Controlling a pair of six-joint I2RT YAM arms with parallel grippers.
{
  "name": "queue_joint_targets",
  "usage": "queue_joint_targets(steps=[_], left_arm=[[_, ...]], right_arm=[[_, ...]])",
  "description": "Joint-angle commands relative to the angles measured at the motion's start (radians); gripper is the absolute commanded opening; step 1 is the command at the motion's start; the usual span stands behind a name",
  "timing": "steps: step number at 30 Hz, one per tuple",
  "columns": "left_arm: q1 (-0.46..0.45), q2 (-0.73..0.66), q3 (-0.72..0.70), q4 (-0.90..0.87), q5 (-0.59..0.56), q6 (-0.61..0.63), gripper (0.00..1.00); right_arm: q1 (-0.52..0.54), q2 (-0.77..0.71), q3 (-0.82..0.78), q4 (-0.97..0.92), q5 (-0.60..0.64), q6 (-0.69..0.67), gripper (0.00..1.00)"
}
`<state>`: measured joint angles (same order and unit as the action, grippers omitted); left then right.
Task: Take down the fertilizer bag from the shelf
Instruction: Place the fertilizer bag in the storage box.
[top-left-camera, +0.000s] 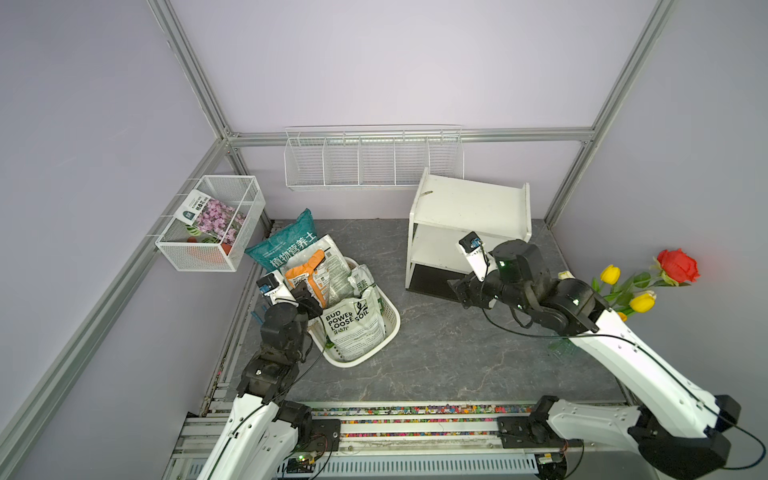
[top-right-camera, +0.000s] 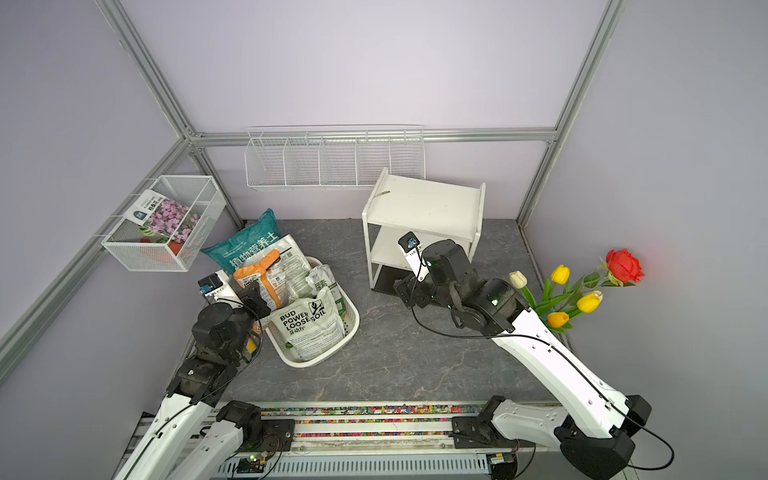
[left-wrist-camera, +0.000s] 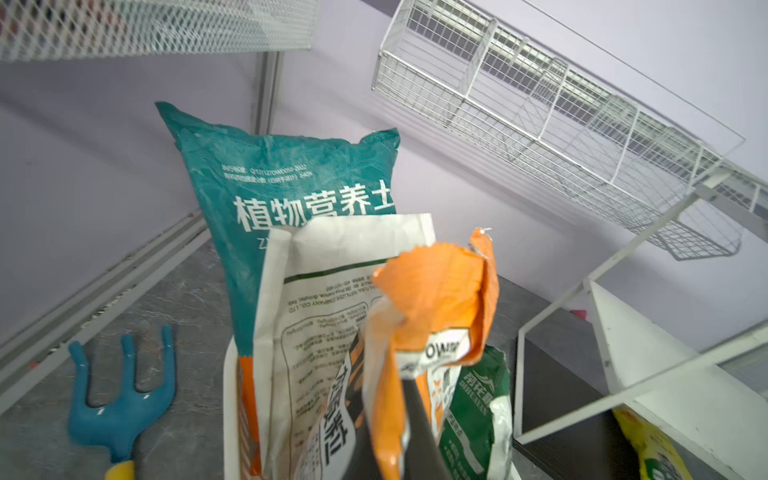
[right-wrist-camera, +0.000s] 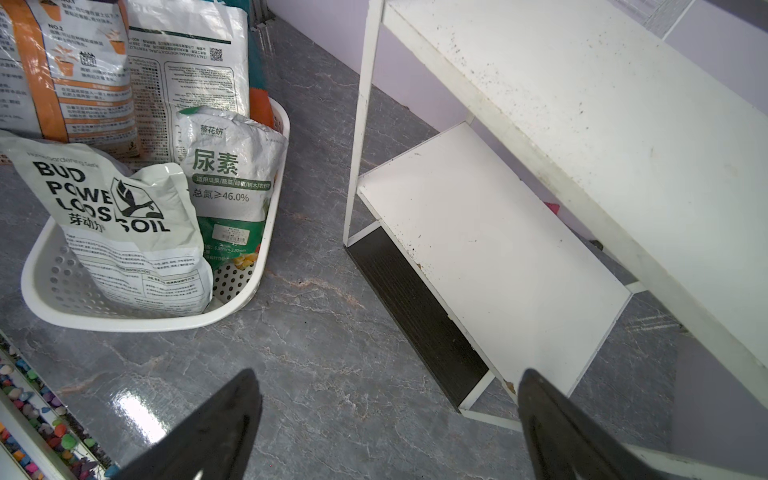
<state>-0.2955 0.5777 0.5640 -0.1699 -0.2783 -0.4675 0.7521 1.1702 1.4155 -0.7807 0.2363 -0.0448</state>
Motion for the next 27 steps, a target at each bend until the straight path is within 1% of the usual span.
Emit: queue_joint_targets(steps=[1, 4, 6, 8, 11, 13, 19, 21, 24, 25, 27], left_arm=[[0.023, -0.039, -0.009, 0.111, 0.125, -0.038, 0.00], [0.034, -0.059, -0.056, 0.137, 0.190, -0.093, 0.00], [0.036, -0.083, -0.116, 0.185, 0.240, -0.172, 0.00], [0.036, -0.118, -0.196, 0.248, 0.262, -0.257, 0.00], [0.036, -0.186, -0.331, 0.307, 0.206, -0.385, 0.00], [0.038, -0.221, -0.367, 0.271, 0.158, -0.415, 0.00], [0.038, -0.213, -0.260, -0.011, -0.020, -0.386, 0.00], [0.038, -0.192, -0.219, -0.076, -0.086, -0.406, 0.00], [0.037, -0.128, -0.158, -0.248, -0.208, -0.519, 0.00], [0.038, -0.103, -0.148, -0.273, -0.215, -0.530, 0.00], [0.037, -0.036, -0.139, -0.264, -0.157, -0.516, 0.00]], right_arm=[[-0.005, -0.003, -0.009, 0.008, 0.009, 0.013, 0.98], [-0.004, -0.003, -0.004, 0.009, 0.009, 0.009, 0.98], [-0.004, -0.003, 0.000, 0.008, 0.008, 0.007, 0.98], [-0.005, -0.004, 0.003, 0.006, 0.007, 0.006, 0.98], [-0.005, -0.006, -0.001, 0.008, 0.010, 0.002, 0.98], [-0.004, -0.005, 0.000, 0.004, 0.013, -0.002, 0.98], [-0.005, 0.004, 0.000, 0.005, 0.014, -0.010, 0.98], [-0.005, 0.009, -0.002, 0.015, 0.011, -0.010, 0.98], [-0.004, 0.017, -0.003, 0.018, 0.007, -0.001, 0.98], [-0.004, 0.016, -0.004, 0.018, 0.005, 0.001, 0.98], [-0.004, 0.013, -0.010, 0.021, 0.006, 0.006, 0.98]])
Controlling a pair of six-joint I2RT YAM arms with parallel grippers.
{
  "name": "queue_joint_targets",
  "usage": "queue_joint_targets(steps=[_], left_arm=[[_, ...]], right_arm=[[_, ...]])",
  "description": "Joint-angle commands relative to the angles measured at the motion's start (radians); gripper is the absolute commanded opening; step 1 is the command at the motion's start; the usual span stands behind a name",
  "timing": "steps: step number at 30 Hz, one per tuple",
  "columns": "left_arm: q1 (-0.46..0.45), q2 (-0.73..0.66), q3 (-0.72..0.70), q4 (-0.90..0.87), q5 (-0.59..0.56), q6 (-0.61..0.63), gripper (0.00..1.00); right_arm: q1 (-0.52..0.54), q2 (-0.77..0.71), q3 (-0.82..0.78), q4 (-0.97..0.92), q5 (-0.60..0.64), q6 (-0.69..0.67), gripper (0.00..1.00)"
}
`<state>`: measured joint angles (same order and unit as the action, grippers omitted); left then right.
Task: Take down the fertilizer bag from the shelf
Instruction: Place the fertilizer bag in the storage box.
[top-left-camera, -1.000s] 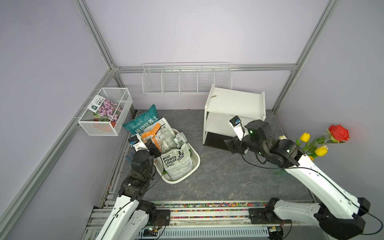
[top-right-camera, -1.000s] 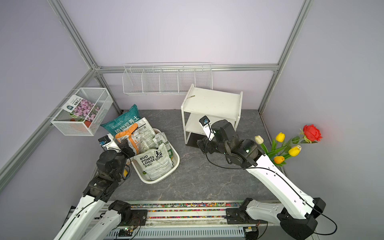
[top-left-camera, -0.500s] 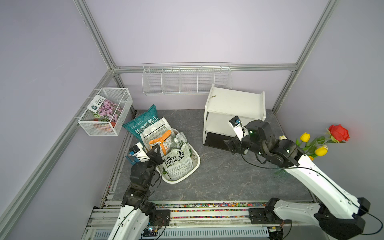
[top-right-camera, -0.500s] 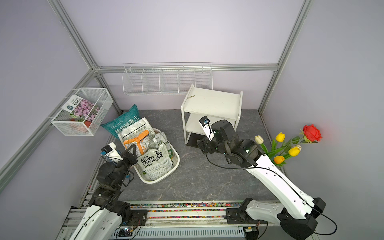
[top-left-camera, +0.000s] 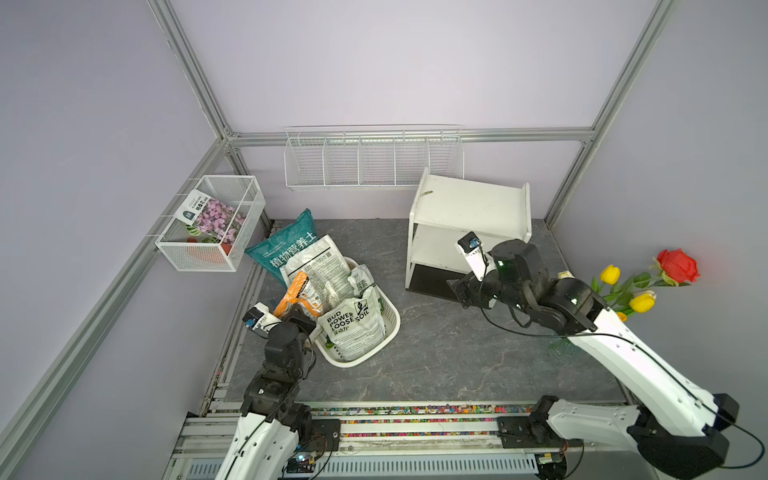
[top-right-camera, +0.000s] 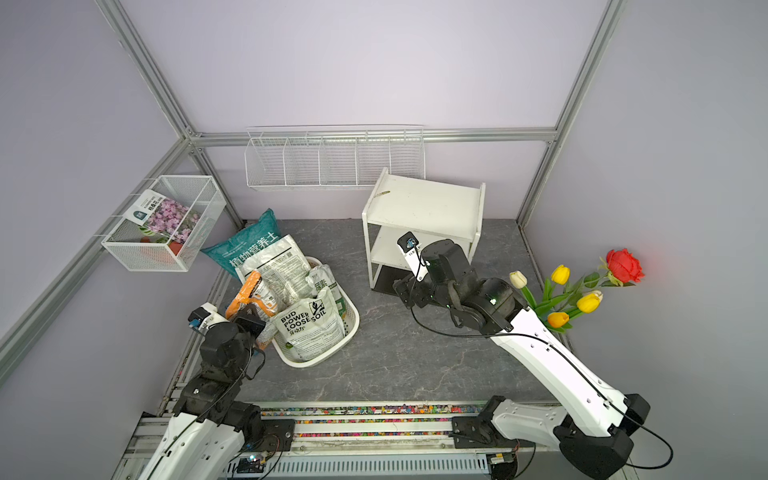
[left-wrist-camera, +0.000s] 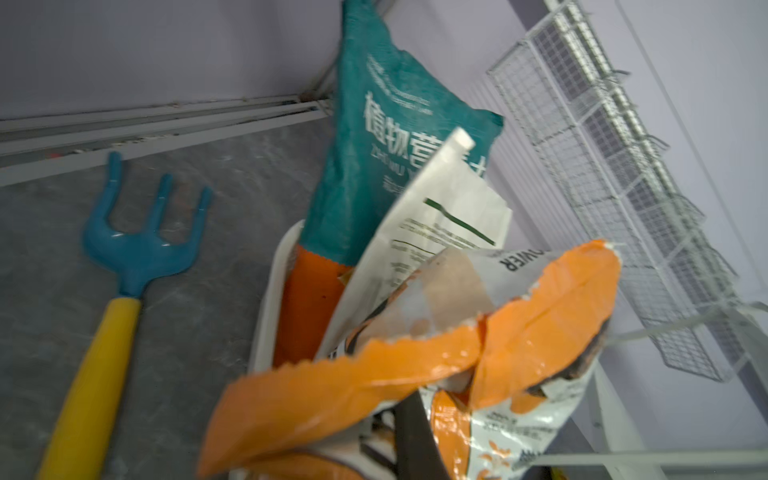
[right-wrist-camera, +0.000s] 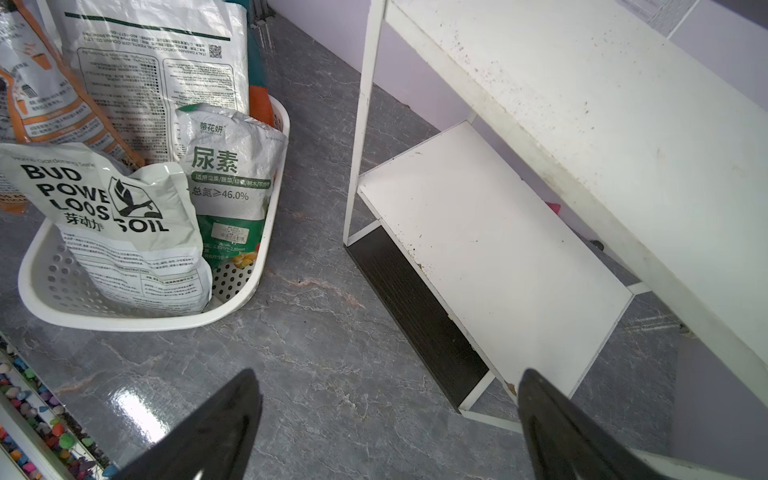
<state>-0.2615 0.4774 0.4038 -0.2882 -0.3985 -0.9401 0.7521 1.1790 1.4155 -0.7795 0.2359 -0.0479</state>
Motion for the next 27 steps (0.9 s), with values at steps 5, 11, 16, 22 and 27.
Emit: queue_joint_targets(steps=[5, 11, 16, 22, 27], left_arm=[[0.004, 0.233, 0.014, -0.017, 0.143, -0.039, 0.00], [0.004, 0.358, 0.036, 0.134, 0.365, 0.017, 0.00], [-0.031, 0.416, 0.011, 0.274, 0.514, 0.017, 0.00], [-0.150, 0.403, -0.066, 0.331, 0.304, 0.022, 0.00], [-0.150, 0.310, -0.069, 0.206, 0.181, 0.034, 0.05]], right_arm=[[-0.005, -0.007, -0.016, 0.020, 0.012, 0.008, 0.98], [-0.004, -0.021, -0.027, 0.025, 0.022, 0.009, 0.98], [-0.004, -0.018, -0.031, 0.039, 0.016, 0.017, 0.98], [-0.004, -0.011, -0.026, 0.036, 0.007, 0.023, 0.98], [-0.003, -0.019, -0.021, 0.023, 0.019, 0.016, 0.98]])
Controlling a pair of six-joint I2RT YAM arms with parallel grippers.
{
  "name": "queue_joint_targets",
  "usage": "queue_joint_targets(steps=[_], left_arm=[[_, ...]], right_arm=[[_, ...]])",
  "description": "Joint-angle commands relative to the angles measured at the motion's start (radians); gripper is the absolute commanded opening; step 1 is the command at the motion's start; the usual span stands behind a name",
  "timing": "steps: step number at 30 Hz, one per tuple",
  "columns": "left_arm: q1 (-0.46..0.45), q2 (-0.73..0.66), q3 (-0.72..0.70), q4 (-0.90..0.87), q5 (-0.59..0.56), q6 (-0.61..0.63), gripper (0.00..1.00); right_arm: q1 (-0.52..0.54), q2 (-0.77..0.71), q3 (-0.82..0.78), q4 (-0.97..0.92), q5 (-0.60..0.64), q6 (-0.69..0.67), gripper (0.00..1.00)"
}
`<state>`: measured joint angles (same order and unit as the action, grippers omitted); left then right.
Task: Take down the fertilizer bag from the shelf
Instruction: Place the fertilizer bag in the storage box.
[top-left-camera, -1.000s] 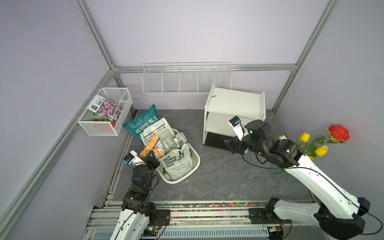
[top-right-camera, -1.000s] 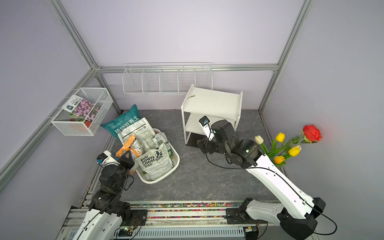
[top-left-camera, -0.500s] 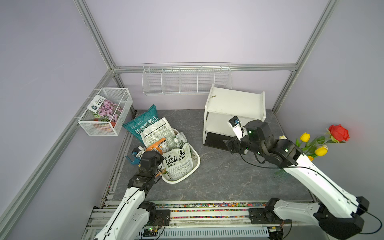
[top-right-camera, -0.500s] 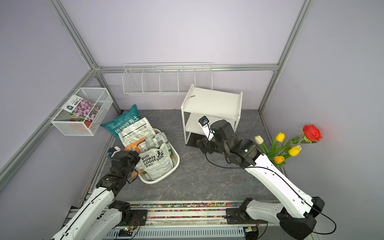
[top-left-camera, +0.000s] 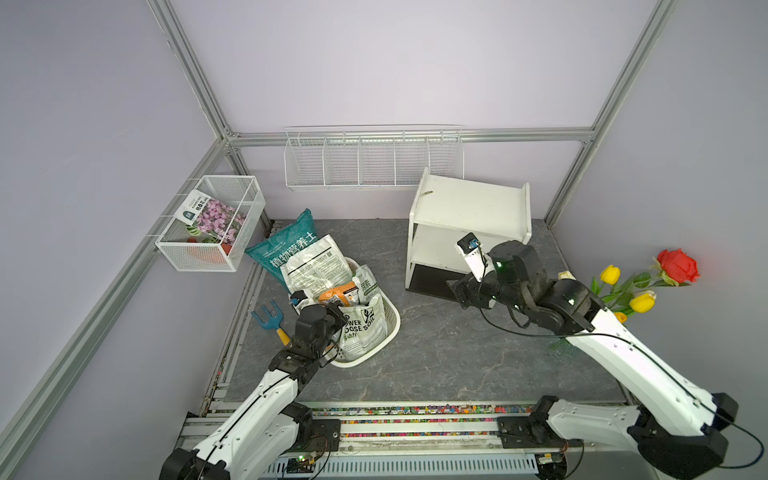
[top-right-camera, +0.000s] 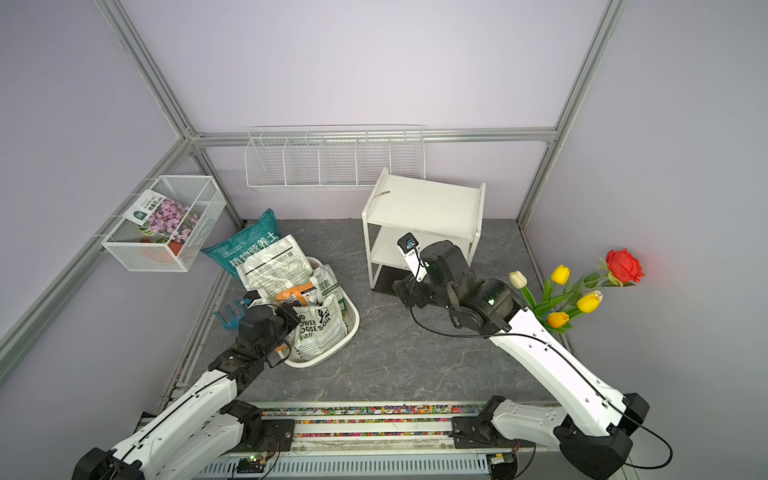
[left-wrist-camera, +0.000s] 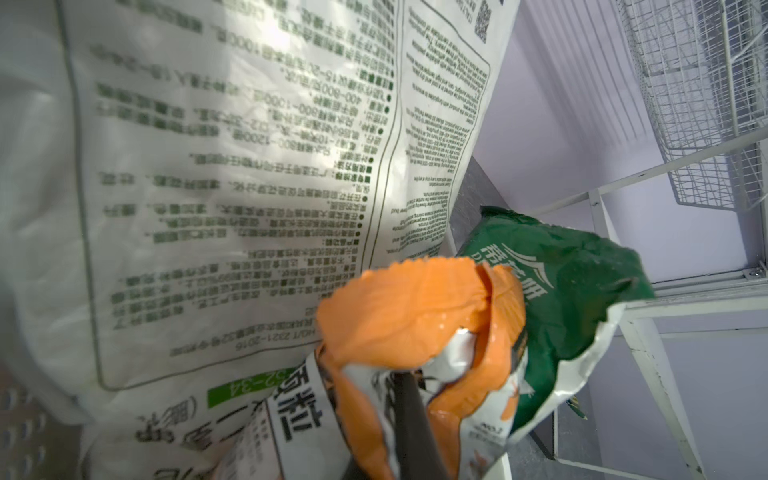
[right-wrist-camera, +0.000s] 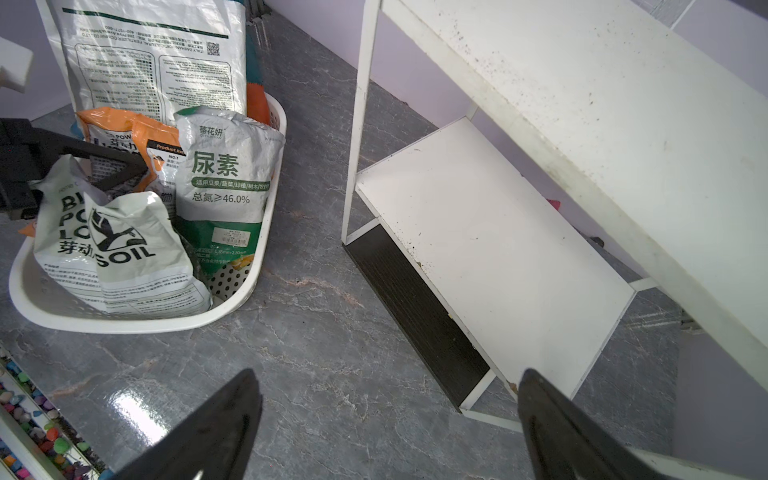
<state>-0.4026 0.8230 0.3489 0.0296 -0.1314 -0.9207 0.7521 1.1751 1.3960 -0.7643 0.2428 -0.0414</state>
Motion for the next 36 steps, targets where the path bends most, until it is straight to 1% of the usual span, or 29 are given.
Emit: queue_joint_targets(steps=[1, 2, 3, 4, 5, 6, 9, 10, 13, 14, 15, 16, 17, 18, 19, 22, 24, 30, 36], left_arm=[[-0.008, -0.061, -0.005, -0.135, -0.116, 0.028, 0.15], [-0.006, -0.104, 0.008, -0.171, -0.146, 0.041, 0.16], [-0.003, -0.136, 0.022, -0.209, -0.176, 0.045, 0.30], [0.002, -0.164, 0.035, -0.243, -0.196, 0.046, 0.61], [0.011, -0.191, 0.060, -0.294, -0.218, 0.042, 0.97], [0.023, -0.213, 0.087, -0.342, -0.238, 0.041, 1.00], [0.058, -0.241, 0.149, -0.430, -0.228, 0.067, 1.00], [0.064, -0.242, 0.170, -0.458, -0.215, 0.066, 1.00], [0.065, -0.227, 0.213, -0.524, -0.127, 0.067, 1.00], [0.066, -0.223, 0.215, -0.541, -0.093, 0.054, 0.96], [0.064, -0.220, 0.215, -0.565, -0.065, 0.025, 0.87], [0.065, -0.220, 0.212, -0.587, -0.050, -0.007, 0.74], [0.066, -0.224, 0.208, -0.614, -0.047, -0.047, 0.41], [0.066, -0.234, 0.201, -0.642, -0.049, -0.088, 0.03], [0.065, -0.245, 0.189, -0.658, -0.056, -0.119, 0.00], [0.067, -0.287, 0.143, -0.690, -0.082, -0.216, 0.00], [0.067, -0.299, 0.109, -0.680, -0.069, -0.253, 0.00], [0.069, -0.222, 0.036, -0.541, 0.058, -0.303, 0.00], [0.068, -0.146, 0.014, -0.431, 0.114, -0.306, 0.00]], right_arm=[[-0.004, -0.017, -0.003, 0.008, 0.014, 0.008, 0.98], [-0.004, -0.018, -0.002, 0.008, 0.016, 0.006, 0.98], [-0.005, -0.018, -0.002, 0.009, 0.018, 0.004, 0.98], [-0.004, -0.017, -0.002, 0.011, 0.018, 0.004, 0.98], [-0.004, -0.016, -0.002, 0.011, 0.018, 0.005, 0.98], [-0.004, -0.014, 0.000, 0.011, 0.018, 0.005, 0.98], [-0.004, -0.007, 0.003, 0.011, 0.010, 0.004, 0.98], [-0.004, -0.005, 0.005, 0.013, 0.008, 0.003, 0.98], [-0.004, 0.005, 0.012, 0.012, 0.010, 0.002, 0.98], [-0.005, 0.008, 0.012, 0.013, 0.013, 0.000, 0.98], [-0.004, 0.011, 0.011, 0.013, 0.018, 0.001, 0.98], [-0.005, 0.013, 0.011, 0.010, 0.019, 0.001, 0.98], [-0.004, 0.015, 0.010, 0.008, 0.018, 0.004, 0.98], [-0.005, 0.016, 0.009, 0.007, 0.017, 0.005, 0.98], [-0.005, 0.015, 0.007, 0.006, 0.018, 0.007, 0.98], [-0.004, 0.008, -0.005, 0.009, 0.021, 0.011, 0.98], [-0.005, 0.006, -0.008, 0.007, 0.023, 0.011, 0.98], [-0.004, 0.010, -0.008, 0.005, 0.025, 0.007, 0.98], [-0.004, 0.014, -0.015, 0.005, 0.029, 0.008, 0.98]])
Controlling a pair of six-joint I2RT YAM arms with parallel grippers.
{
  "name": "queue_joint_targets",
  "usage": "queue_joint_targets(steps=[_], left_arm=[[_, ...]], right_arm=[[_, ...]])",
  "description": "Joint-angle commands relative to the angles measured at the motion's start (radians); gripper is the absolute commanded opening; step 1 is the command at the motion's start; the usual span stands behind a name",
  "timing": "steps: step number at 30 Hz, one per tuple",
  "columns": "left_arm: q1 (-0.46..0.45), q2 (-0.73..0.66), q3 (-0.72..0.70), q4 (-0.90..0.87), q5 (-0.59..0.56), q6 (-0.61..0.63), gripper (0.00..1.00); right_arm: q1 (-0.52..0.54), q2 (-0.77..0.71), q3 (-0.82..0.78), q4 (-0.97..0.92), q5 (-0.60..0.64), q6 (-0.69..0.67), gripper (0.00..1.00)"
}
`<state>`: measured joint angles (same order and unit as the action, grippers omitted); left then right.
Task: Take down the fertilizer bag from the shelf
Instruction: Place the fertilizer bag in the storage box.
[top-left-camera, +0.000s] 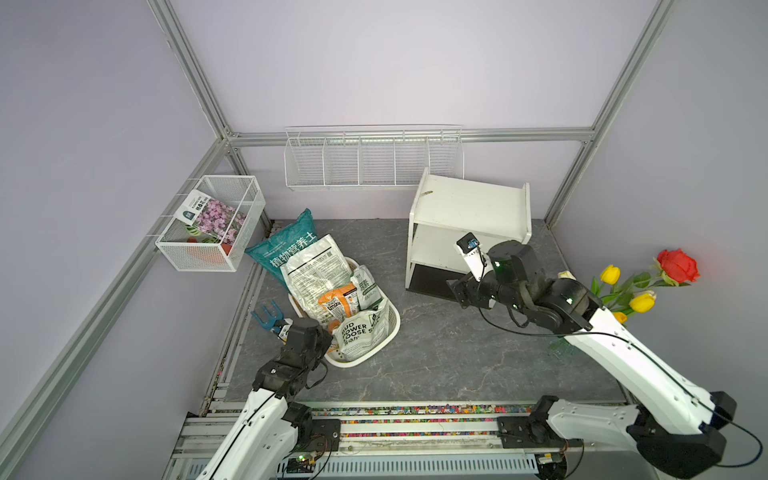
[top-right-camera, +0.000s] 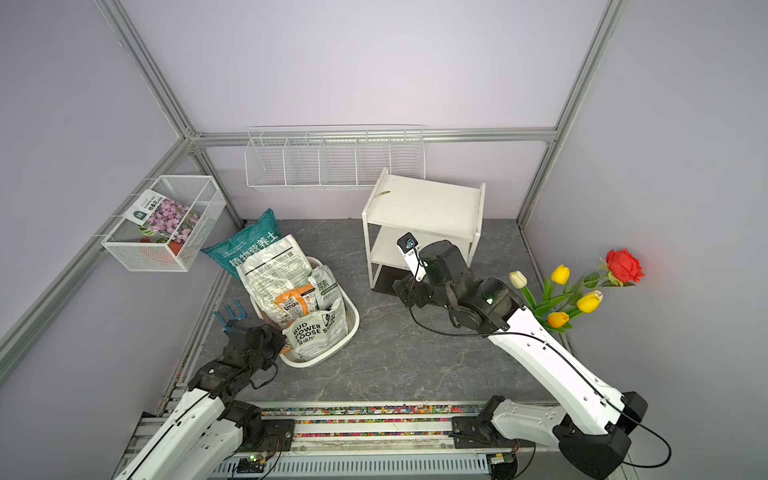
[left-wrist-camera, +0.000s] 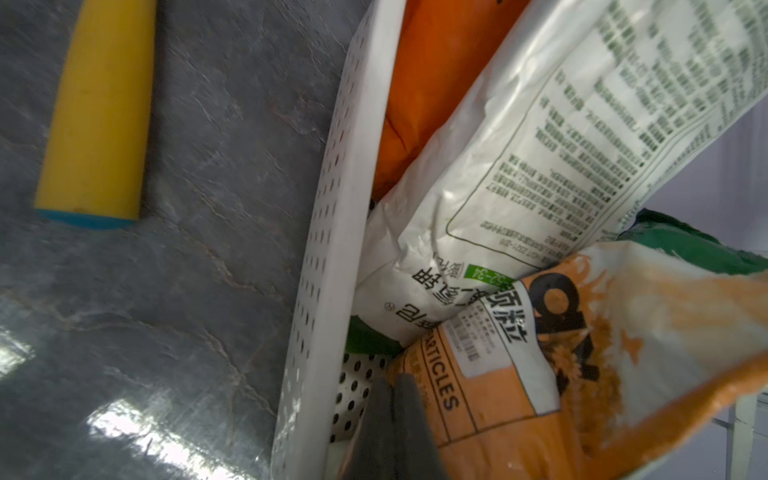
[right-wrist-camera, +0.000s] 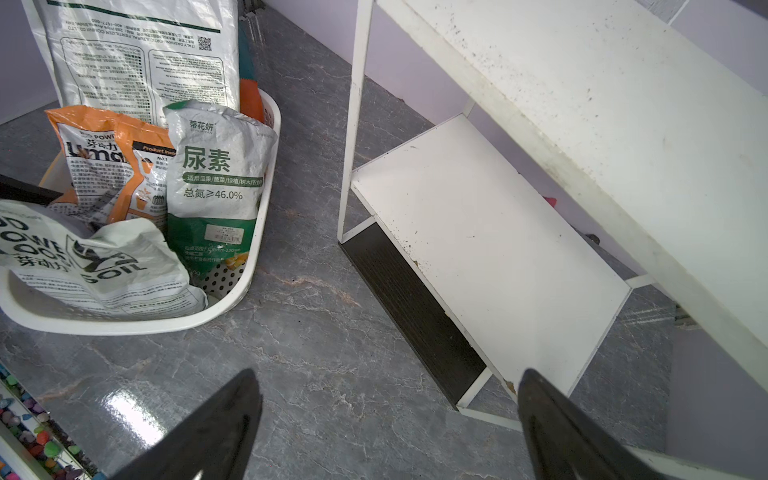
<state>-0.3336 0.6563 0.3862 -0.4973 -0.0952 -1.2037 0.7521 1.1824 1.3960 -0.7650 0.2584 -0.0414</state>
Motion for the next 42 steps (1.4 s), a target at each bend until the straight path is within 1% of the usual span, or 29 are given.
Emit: queue_joint_targets(steps=[1, 5, 9, 10, 13, 14, 16, 19, 21, 23, 26, 28, 31, 33, 36, 38, 40, 42], left_arm=[[0.001, 0.034, -0.029, 0.116, 0.091, -0.023, 0.00], [0.001, 0.113, -0.029, 0.187, 0.159, -0.019, 0.00], [-0.001, 0.203, -0.001, 0.138, 0.188, -0.001, 0.00], [0.001, 0.217, -0.009, 0.135, 0.188, -0.005, 0.00], [0.036, 0.260, -0.056, 0.159, 0.250, -0.047, 0.00], [0.039, 0.267, -0.058, 0.151, 0.254, -0.057, 0.00], [0.037, 0.262, -0.030, 0.122, 0.253, -0.028, 0.00], [0.039, 0.219, 0.067, 0.026, 0.172, 0.034, 0.00], [0.038, 0.163, 0.123, -0.005, 0.093, 0.067, 0.17], [0.039, 0.106, 0.157, 0.012, 0.032, 0.100, 0.31], [0.039, 0.044, 0.228, 0.017, -0.039, 0.174, 0.42], [0.039, 0.043, 0.280, 0.025, -0.062, 0.222, 0.44], [0.038, 0.075, 0.356, 0.053, -0.060, 0.302, 0.46], [0.039, 0.112, 0.389, 0.106, -0.022, 0.347, 0.46], [0.039, 0.180, 0.439, 0.154, 0.050, 0.385, 0.48], [0.039, 0.219, 0.463, 0.185, 0.096, 0.410, 0.49], [0.039, 0.257, 0.467, 0.239, 0.139, 0.420, 0.49], [0.038, 0.294, 0.472, 0.283, 0.184, 0.418, 0.50]], right_arm=[[-0.004, 0.005, -0.017, 0.006, 0.014, 0.009, 0.98], [-0.004, 0.005, -0.019, 0.007, 0.019, 0.011, 0.98], [-0.004, 0.011, -0.011, 0.000, 0.032, 0.012, 0.98], [-0.004, 0.011, -0.012, 0.001, 0.036, 0.013, 0.98], [-0.004, 0.007, -0.014, 0.001, 0.045, 0.017, 0.98], [-0.004, 0.007, -0.015, 0.000, 0.048, 0.018, 0.98], [-0.004, 0.006, -0.016, -0.005, 0.051, 0.021, 0.98], [-0.005, 0.010, -0.019, -0.004, 0.069, 0.015, 0.98], [-0.004, 0.020, -0.022, -0.005, 0.087, 0.011, 0.98], [-0.004, 0.040, -0.022, -0.015, 0.107, 0.009, 0.98], [-0.004, 0.071, -0.033, -0.034, 0.123, 0.007, 0.98], [-0.005, 0.091, -0.051, -0.044, 0.131, 0.002, 0.98], [-0.004, 0.124, -0.083, -0.062, 0.142, -0.013, 0.96], [-0.003, 0.149, -0.113, -0.073, 0.139, -0.047, 0.92], [0.008, 0.203, -0.144, -0.109, 0.162, -0.108, 0.82], [0.022, 0.253, -0.148, -0.145, 0.235, -0.102, 0.78], [0.035, 0.296, -0.170, -0.145, 0.316, -0.138, 0.76], [0.042, 0.337, -0.185, -0.129, 0.418, -0.185, 0.71]])
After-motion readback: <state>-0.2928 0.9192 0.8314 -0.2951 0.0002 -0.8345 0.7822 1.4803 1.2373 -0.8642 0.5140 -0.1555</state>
